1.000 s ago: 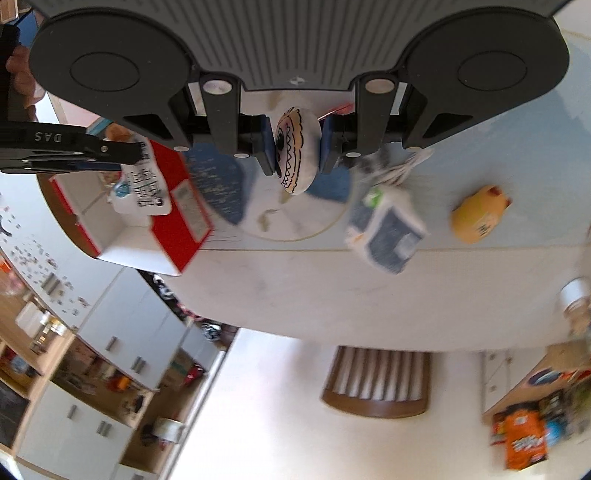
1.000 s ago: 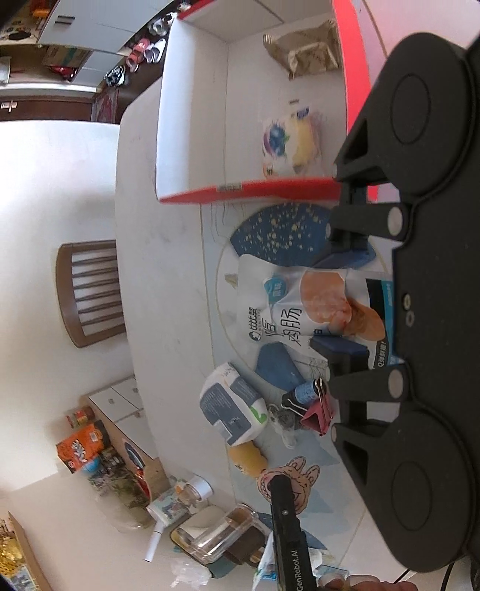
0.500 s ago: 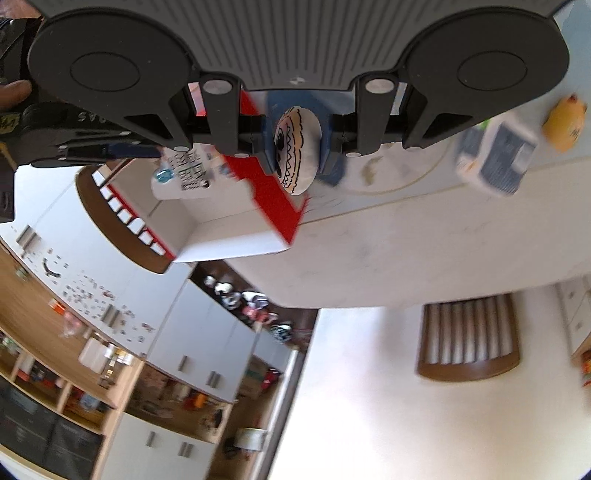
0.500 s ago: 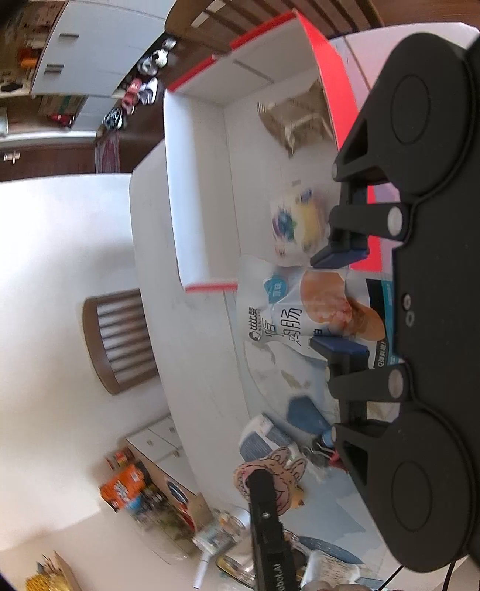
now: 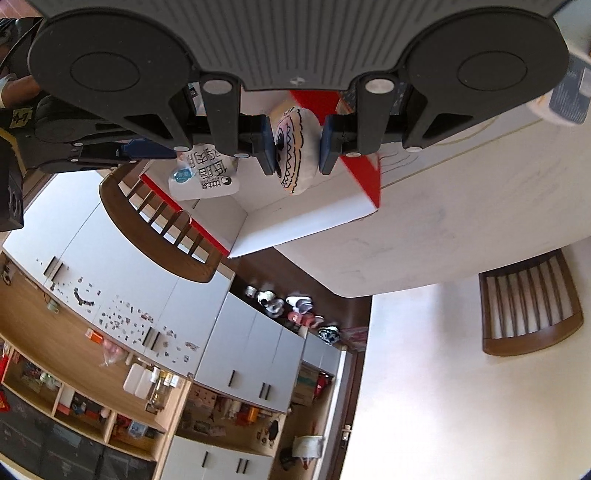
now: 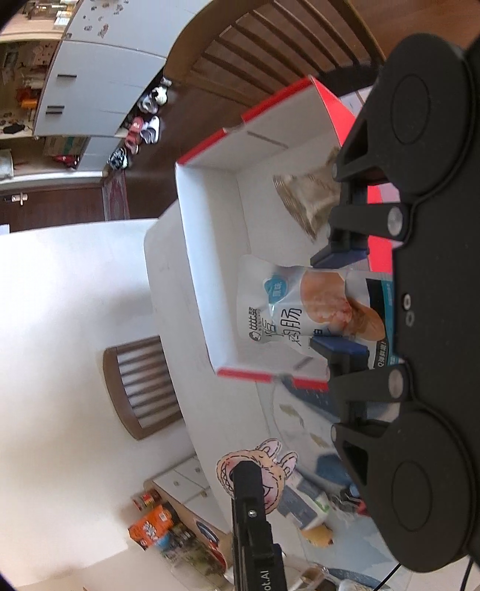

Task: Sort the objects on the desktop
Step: 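Carry the plush with the left tool into the red box while the right tool carries the sausage packet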

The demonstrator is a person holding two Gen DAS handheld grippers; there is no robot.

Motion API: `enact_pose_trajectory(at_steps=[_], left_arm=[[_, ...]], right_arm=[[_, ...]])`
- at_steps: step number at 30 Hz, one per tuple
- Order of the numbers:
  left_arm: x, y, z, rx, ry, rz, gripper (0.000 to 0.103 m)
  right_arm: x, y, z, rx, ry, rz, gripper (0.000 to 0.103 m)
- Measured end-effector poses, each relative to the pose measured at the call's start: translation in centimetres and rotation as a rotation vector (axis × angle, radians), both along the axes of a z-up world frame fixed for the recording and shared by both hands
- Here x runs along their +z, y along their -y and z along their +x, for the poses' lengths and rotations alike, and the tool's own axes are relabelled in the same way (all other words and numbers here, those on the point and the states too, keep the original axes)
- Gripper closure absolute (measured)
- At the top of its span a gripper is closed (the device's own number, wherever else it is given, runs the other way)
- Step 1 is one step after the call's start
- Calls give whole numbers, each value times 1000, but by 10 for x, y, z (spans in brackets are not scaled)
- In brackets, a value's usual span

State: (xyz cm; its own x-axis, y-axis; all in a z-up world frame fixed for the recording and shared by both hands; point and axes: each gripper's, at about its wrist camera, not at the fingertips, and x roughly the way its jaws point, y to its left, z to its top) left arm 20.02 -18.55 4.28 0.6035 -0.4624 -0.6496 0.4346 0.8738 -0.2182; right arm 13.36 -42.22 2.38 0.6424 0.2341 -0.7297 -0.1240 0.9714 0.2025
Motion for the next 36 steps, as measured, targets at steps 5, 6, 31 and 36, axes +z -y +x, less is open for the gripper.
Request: enact_pose_trajectory(at_steps=[5,6,31,36], left_arm=[[-6,19,22,-23,-21,14,79],[-9,23,26,-31,-28,17,79],[-97,104,94,-158,-122,310,79],[-111,116,97,-178,-132,377,79]], right_arm=[[-3,16,13,-28,4,-13,65],[-4,17,17,-29,3,-15,64],[-60,19,62,22,-121,-116,65],[-71,16,66,60,-145,-153,65]])
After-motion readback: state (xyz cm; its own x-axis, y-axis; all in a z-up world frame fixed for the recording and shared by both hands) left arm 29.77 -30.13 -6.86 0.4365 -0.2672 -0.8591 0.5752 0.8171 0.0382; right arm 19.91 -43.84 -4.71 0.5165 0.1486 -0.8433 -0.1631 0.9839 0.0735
